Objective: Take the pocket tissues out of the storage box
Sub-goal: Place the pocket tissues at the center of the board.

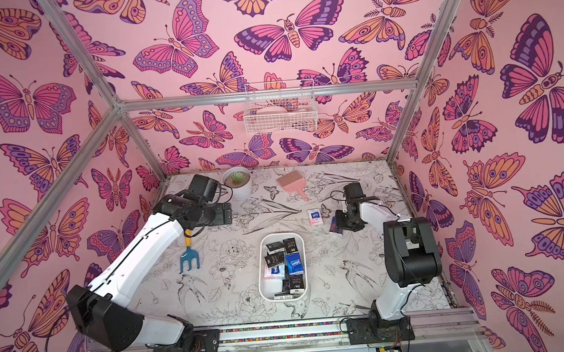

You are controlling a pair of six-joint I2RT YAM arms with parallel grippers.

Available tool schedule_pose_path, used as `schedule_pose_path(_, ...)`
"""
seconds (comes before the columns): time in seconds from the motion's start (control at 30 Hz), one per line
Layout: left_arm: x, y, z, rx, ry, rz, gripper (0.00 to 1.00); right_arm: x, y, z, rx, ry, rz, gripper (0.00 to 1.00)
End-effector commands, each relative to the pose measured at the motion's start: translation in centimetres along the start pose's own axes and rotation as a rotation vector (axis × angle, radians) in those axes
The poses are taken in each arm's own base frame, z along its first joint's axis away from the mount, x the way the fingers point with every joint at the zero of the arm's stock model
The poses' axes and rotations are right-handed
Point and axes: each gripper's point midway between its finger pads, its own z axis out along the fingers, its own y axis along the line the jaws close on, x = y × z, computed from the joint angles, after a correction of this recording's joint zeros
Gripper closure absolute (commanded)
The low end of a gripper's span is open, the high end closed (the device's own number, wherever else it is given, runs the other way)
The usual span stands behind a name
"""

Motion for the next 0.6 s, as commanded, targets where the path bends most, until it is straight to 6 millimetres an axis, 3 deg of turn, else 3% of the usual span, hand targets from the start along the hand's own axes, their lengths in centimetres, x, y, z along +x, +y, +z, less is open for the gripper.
schedule_pose_path(0.0, 0.0, 0.1, -0.2, -0.013, 0.007, 0.010, 0.00, -0.1, -1.4, -0.8, 0.069, 0.012, 0.009, 0.55)
schedule_pose_path(0.13, 0.1, 0.1, -0.3, -0.008, 0.006, 0.007, 0.00, -0.8, -0.7, -2.7, 0.035, -0.058, 0.038, 0.53)
schedule_pose_path(0.23, 0.1, -0.1, -0.3, -0.003, 0.006, 0.006, 0.00, -0.2, -0.2, -3.0, -0.009, -0.082, 0.086, 0.54)
schedule_pose_path(0.37, 0.2, -0.3, -0.2, -0.001, 0.010, 0.011, 0.00, 0.4, 0.3, -1.5, -0.072, -0.104, 0.175, 0.55)
schedule_pose_path(0.57, 0.2, -0.2, -0.3, -0.002, 0.007, 0.023, 0.00, 0.2, -1.0, 1.0, -0.080, -0.121, 0.277, 0.61)
